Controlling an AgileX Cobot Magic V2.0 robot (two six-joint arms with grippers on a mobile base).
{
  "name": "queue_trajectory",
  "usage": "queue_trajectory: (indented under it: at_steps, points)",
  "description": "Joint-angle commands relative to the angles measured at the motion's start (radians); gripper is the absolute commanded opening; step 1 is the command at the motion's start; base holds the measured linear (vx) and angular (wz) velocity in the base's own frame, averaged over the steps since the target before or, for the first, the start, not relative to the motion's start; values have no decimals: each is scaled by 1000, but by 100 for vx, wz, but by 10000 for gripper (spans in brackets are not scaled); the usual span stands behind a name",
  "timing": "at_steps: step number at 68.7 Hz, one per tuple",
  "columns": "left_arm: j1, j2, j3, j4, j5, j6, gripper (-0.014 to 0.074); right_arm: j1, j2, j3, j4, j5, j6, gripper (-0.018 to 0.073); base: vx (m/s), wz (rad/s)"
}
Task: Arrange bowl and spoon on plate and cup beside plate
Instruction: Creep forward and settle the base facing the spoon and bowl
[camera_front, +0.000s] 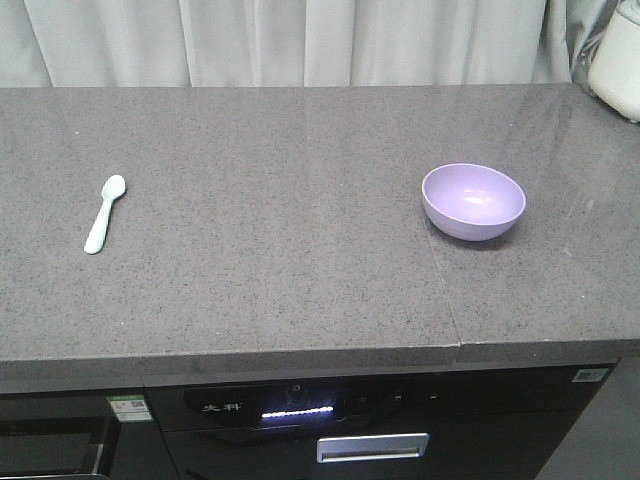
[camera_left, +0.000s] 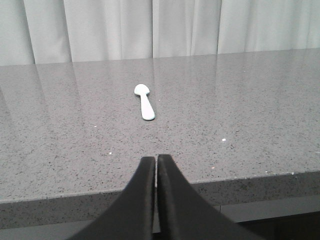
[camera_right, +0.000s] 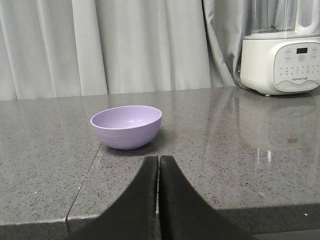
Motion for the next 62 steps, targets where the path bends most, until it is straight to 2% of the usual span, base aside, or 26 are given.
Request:
queue_trajectory:
  at_steps: [1,62]
  points:
    - [3,9,30,-8,-69,-8,-6,-7,-11,16,-7,-70,-11,-5,4,0]
    - [3,9,30,-8,-69,-8,-6,-7,-11,16,-7,-70,-11,-5,3,1]
